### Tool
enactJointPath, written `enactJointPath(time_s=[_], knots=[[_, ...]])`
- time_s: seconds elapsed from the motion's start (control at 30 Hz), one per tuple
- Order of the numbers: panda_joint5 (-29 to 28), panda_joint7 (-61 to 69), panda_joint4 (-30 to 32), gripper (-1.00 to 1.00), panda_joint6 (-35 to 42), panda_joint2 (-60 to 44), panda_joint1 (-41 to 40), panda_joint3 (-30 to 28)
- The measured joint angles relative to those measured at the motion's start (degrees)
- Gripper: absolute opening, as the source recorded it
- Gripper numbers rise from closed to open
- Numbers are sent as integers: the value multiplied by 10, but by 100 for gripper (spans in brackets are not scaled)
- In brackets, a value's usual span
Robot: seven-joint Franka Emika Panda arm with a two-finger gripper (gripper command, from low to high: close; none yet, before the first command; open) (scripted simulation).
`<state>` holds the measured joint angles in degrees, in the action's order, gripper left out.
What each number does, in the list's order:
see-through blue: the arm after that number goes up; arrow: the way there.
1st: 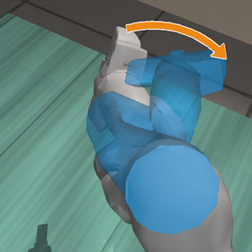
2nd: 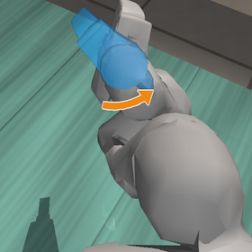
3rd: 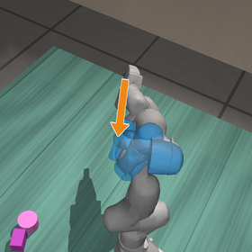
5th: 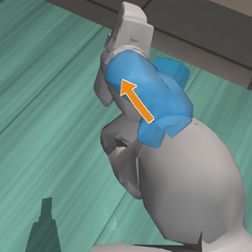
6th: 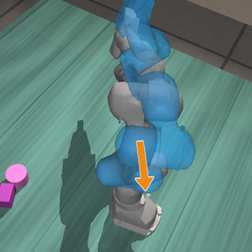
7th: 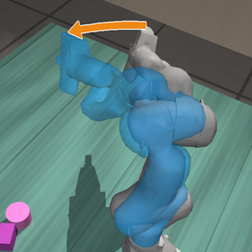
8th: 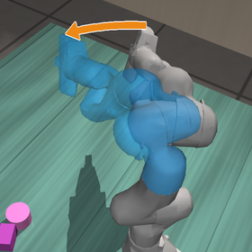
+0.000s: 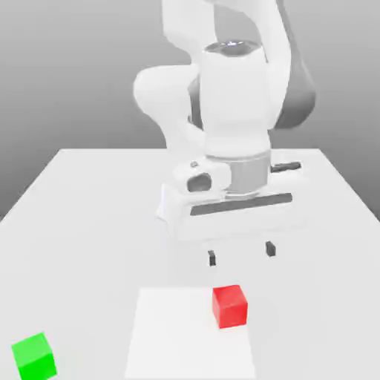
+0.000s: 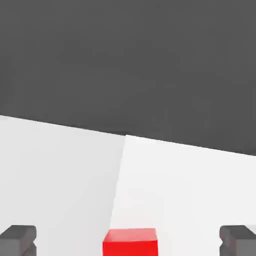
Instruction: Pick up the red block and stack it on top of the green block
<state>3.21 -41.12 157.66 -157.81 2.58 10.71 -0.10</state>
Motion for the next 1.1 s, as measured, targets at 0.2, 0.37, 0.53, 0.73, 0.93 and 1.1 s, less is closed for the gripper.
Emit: enactJointPath(time_s=[0.2,0.37,0.53,0.73,0.93,1.1], knots=[[-35,-21,6,0,-83,-101,3,-4],[-31,-20,-1,-100,-137,-165,1,-1],[-32,-21,-2,-100,-141,-170,0,0],[-37,-23,8,-100,-73,-89,0,-2],[-38,0,-21,-100,1,-49,-45,-24],[-32,58,-106,-100,48,-88,-116,-59]])
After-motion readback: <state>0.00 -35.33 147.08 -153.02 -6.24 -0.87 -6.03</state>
